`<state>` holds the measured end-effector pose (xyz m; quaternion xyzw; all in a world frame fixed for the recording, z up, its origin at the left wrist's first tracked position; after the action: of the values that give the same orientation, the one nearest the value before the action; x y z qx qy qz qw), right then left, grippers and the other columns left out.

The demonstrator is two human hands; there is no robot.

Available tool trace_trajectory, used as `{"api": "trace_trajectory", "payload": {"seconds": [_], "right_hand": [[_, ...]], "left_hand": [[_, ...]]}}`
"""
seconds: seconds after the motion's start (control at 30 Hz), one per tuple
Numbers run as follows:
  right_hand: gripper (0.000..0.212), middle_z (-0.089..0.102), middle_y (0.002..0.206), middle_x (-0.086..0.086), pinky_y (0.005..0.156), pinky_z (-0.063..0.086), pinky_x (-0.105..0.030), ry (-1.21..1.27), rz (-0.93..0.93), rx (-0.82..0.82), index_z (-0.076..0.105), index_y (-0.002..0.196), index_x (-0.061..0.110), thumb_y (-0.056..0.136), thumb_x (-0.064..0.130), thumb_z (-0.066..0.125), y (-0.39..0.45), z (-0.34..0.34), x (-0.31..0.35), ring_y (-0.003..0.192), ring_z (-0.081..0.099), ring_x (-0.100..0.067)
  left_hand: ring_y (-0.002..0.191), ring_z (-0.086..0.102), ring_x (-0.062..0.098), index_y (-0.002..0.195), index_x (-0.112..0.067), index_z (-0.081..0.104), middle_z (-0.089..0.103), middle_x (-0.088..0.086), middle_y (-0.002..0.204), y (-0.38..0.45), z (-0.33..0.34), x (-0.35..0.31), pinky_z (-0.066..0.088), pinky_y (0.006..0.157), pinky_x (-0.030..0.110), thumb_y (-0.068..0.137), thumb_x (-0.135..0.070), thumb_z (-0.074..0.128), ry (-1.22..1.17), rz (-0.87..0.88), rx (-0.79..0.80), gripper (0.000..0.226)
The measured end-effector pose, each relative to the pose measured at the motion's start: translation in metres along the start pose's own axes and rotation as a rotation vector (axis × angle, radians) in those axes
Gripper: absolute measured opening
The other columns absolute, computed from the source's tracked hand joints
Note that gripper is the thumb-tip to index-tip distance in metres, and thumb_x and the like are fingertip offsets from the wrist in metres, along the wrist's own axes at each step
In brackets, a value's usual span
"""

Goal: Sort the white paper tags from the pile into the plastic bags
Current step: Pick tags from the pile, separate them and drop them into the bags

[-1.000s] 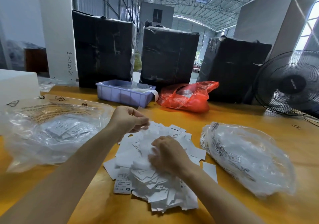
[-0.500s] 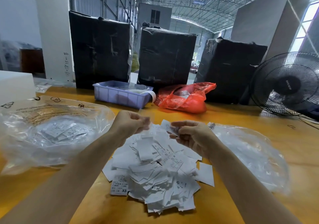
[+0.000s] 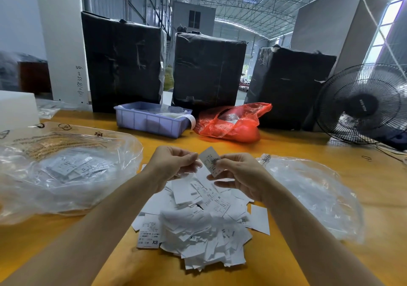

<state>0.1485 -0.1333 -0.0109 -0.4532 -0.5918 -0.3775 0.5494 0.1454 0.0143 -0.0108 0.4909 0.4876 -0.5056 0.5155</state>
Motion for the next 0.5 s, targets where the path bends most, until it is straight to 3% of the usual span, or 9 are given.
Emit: {"api": "trace_trajectory", "payload": {"seconds": [0.1,0.2,0.3,0.4,0.5], "right_hand": [[0.020,0.064,0.070,-0.004,0.062,0.045,-0.029,0.061,0.037,-0.094,0.064,0.069,0.012,0.088,0.015,0.063,0.004,-0.011,-0.005,0.073,0.057,-0.016],[0.013,0.059,0.067,-0.004,0.057,0.041,-0.027,0.174,0.092,-0.106,0.063,0.073,0.009,0.086,0.011,0.064,0.002,-0.011,-0.010,0.070,0.049,-0.016],[0.013,0.065,0.064,-0.003,0.057,0.041,-0.025,0.079,0.098,-0.022,0.070,0.068,0.012,0.079,0.005,0.069,0.000,-0.005,-0.011,0.064,0.056,-0.014],[0.009,0.070,0.067,0.000,0.060,0.042,-0.024,-0.085,0.119,0.086,0.069,0.077,0.013,0.079,0.005,0.070,-0.003,0.007,-0.013,0.060,0.063,-0.008],[0.008,0.071,0.068,-0.005,0.061,0.044,-0.024,-0.057,0.143,0.090,0.063,0.076,0.010,0.083,0.006,0.066,-0.001,0.006,-0.016,0.059,0.065,-0.011]], "left_hand": [[0.053,0.065,0.010,0.084,-0.002,0.069,0.074,0.006,0.071,-0.002,0.005,0.001,0.045,0.046,0.014,0.083,-0.013,0.069,0.053,-0.007,0.027,0.011],[0.054,0.066,0.010,0.088,0.000,0.068,0.073,0.006,0.070,-0.004,0.009,0.001,0.047,0.048,0.016,0.083,-0.012,0.069,0.051,-0.015,0.042,0.014],[0.052,0.066,0.010,0.082,-0.004,0.067,0.071,0.003,0.062,-0.004,0.009,-0.002,0.047,0.051,0.018,0.082,-0.010,0.069,0.024,0.001,0.017,0.007],[0.052,0.065,0.009,0.083,-0.005,0.068,0.071,0.002,0.062,-0.003,0.007,-0.002,0.049,0.053,0.019,0.081,-0.012,0.070,0.029,0.012,-0.009,0.008],[0.053,0.066,0.008,0.083,-0.004,0.068,0.072,0.002,0.064,-0.002,0.005,0.000,0.050,0.053,0.019,0.080,-0.014,0.071,0.034,0.010,-0.018,0.011]]}}
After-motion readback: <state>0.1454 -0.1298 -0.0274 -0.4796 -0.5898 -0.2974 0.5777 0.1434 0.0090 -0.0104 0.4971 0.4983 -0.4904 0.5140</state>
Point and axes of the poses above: each hand's wrist, its own y-axis towards the middle knuckle, its own z-axis out of the palm, x = y × z, the point moved 10 cm from there along y, towards the middle knuckle
